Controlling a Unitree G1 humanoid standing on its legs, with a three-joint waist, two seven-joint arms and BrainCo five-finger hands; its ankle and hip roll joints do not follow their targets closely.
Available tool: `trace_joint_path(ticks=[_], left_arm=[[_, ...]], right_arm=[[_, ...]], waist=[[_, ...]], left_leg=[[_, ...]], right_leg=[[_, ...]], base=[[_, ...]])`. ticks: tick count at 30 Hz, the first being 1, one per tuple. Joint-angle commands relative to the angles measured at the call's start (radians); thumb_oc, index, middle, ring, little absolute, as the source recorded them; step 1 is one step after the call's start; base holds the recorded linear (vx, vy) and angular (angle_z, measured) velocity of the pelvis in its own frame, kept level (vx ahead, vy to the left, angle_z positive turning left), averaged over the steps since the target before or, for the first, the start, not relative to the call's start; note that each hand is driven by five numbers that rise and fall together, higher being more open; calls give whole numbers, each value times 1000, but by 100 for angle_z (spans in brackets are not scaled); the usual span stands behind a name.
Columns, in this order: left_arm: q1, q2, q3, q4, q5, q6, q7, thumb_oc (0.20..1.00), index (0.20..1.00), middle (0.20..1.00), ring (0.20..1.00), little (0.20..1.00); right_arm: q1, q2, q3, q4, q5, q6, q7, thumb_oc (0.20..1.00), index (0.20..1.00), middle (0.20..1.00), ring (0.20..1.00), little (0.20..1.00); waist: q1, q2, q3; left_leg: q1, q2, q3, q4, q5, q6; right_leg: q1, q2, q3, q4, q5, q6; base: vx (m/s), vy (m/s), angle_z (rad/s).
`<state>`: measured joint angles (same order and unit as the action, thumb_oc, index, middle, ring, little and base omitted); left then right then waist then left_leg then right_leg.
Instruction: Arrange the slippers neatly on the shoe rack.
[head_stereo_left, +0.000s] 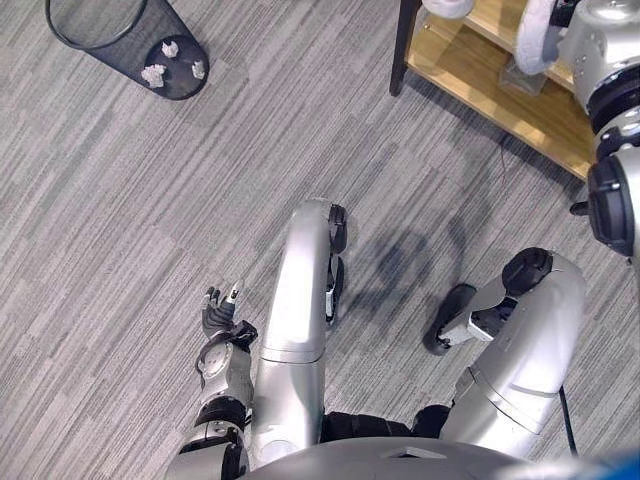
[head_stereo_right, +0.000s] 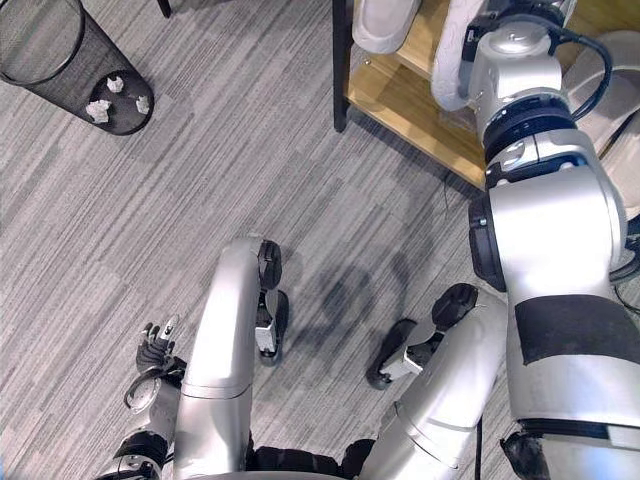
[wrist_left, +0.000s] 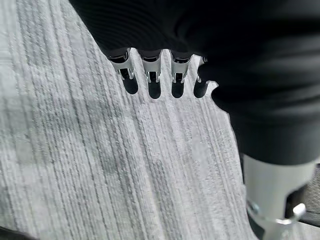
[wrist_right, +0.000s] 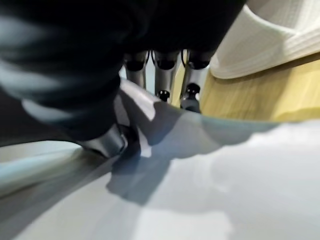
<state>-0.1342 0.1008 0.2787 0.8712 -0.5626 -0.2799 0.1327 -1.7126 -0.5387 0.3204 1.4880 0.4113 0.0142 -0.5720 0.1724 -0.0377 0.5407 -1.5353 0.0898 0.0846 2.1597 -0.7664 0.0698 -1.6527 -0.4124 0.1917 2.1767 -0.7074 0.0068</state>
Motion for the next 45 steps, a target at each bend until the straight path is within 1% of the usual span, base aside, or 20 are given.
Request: trace_joint_path(ticks=[1,2,3,7,10,12,13,15,16,20,23,26,31,33,34,35,38,42,44,45], left_arm=[[24,36,-32,-56,-7,-20,-64,1000,1000,1000,1000,1000],[29,39,-46,-58,-4,-18,-83,1000,1000,1000,1000,1000],[31,42,-59,-53,6,-17,-98,1000,1000,1000,1000,1000],[30,68,-106,0,46,-36,-109,1000,1000,1000,1000,1000],[34,83,-182,37,107,-61,-99,1000,1000,1000,1000,1000],[34,83,-182,37,107,-61,-99,1000,1000,1000,1000,1000],[29,86,-216,104,139,-75,-76,1000,1000,1000,1000,1000],[29,89,-224,119,143,-82,-75,1000,1000,1000,1000,1000],[27,89,-240,146,156,-85,-75,1000,1000,1000,1000,1000],[18,96,-261,174,183,-93,-69,1000,1000,1000,1000,1000],[18,101,-270,184,194,-97,-68,1000,1000,1000,1000,1000],[12,99,-292,212,209,-101,-72,1000,1000,1000,1000,1000],[16,102,-317,218,214,-100,-106,1000,1000,1000,1000,1000],[19,102,-322,232,215,-94,-122,1000,1000,1000,1000,1000],[-118,26,-340,211,185,-9,-50,1000,1000,1000,1000,1000],[-122,37,-329,212,182,23,-73,1000,1000,1000,1000,1000],[-111,29,-335,212,185,39,-77,1000,1000,1000,1000,1000],[-90,-11,-358,216,193,57,-102,1000,1000,1000,1000,1000],[-91,-19,-358,215,188,60,-108,1000,1000,1000,1000,1000],[-99,-23,-362,223,193,60,-103,1000,1000,1000,1000,1000]], right_arm=[[-155,-18,54,22,-4,-53,-64,200,200,200,200,200],[-178,-17,61,36,-14,-45,-83,460,460,460,460,460],[-185,-19,64,52,-23,-47,-90,1000,1000,1000,1000,1000],[-187,-26,41,83,-24,-51,-105,1000,1000,1000,1000,1000],[-184,-25,15,89,-47,-81,-184,1000,1000,1000,1000,1000],[-184,-26,15,89,-47,-81,-184,1000,1000,1000,1000,1000],[-179,-20,-14,111,-46,-65,-211,1000,1000,1000,1000,1000],[-167,-35,-32,121,-46,-71,-220,1000,1000,1000,1000,1000],[-167,-35,-23,126,-57,-65,-222,1000,1000,1000,1000,1000],[-154,-32,-44,129,-72,-67,-250,1000,1000,1000,1000,1000],[-143,-32,-59,123,-78,-77,-275,1000,1000,1000,1000,1000],[-129,-11,-75,114,-110,-81,-325,1000,1000,1000,1000,1000],[-121,-8,-88,119,-141,-80,-368,1000,1000,1000,1000,1000],[-115,-4,-93,119,-151,-72,-373,1000,1000,1000,1000,1000],[-102,35,-93,117,-146,-55,-360,1000,1000,1000,1000,1000],[-98,32,-82,128,-136,-59,-346,1000,1000,1000,1000,1000],[-106,41,-69,155,-121,-63,-331,1000,1000,1000,1000,1000],[-121,74,65,212,-199,4,-291,1000,1000,1000,1000,1000],[-127,85,104,212,-229,28,-277,1000,1000,1000,1000,1000],[-138,97,127,212,-242,58,-265,1000,1000,1000,1000,1000]], waist=[[27,14,-21],[29,23,-21],[31,26,-21],[35,39,-21],[35,54,-21],[35,54,-21],[28,65,-21],[30,74,-21],[27,77,-21],[23,80,-21],[19,83,-21],[17,87,-21],[19,97,-21],[19,96,-21],[2,95,-21],[2,105,-21],[1,114,-21],[-6,108,-21],[-10,108,-21],[-13,106,-21]], left_leg=[[-35,14,-50,63,-83,50],[-35,13,-46,58,-81,55],[-35,10,-40,53,-85,61],[-35,6,-27,61,-96,74],[-35,5,-21,61,-98,84],[-35,5,-21,61,-98,84],[-35,8,-14,65,-104,90],[-35,10,-13,72,-104,91],[-35,9,-8,65,-99,93],[-35,10,-3,62,-94,94],[-35,12,-2,60,-89,93],[-35,15,-5,54,-87,91],[-35,17,-8,52,-86,92],[-35,17,-6,54,-89,93],[-35,24,-9,61,-87,94],[-35,25,-10,68,-88,97],[-35,28,-12,82,-94,102],[-35,29,-5,70,-95,105],[-35,28,-4,66,-94,107],[-35,27,1,60,-91,109]], right_leg=[[83,-42,193,-55,122,73],[83,-53,190,-70,122,71],[83,-58,193,-72,127,74],[83,-58,217,-68,137,81],[83,-60,227,-72,143,82],[83,-60,227,-72,143,82],[83,-57,237,-65,146,81],[83,-60,241,-58,145,78],[83,-61,255,-59,147,77],[83,-63,273,-53,152,71],[83,-66,273,-55,156,71],[83,-65,274,-58,154,67],[83,-59,273,-60,161,69],[83,-56,275,-58,163,71],[83,-48,268,-57,166,73],[83,-47,267,-51,164,75],[83,-41,266,-44,168,77],[83,-35,269,-52,171,81],[83,-34,267,-55,173,81],[83,-32,263,-60,175,82]], base=[[16,101,14],[11,117,13],[17,86,4],[30,63,5],[16,62,-1],[-6,42,-3],[2,63,-2],[-1,30,0],[0,0,0],[0,0,0],[0,0,0],[0,0,0],[1,3,-1],[10,18,-1],[17,66,-2],[15,67,-12],[19,38,-14],[8,4,-5],[0,0,0],[0,0,0]])
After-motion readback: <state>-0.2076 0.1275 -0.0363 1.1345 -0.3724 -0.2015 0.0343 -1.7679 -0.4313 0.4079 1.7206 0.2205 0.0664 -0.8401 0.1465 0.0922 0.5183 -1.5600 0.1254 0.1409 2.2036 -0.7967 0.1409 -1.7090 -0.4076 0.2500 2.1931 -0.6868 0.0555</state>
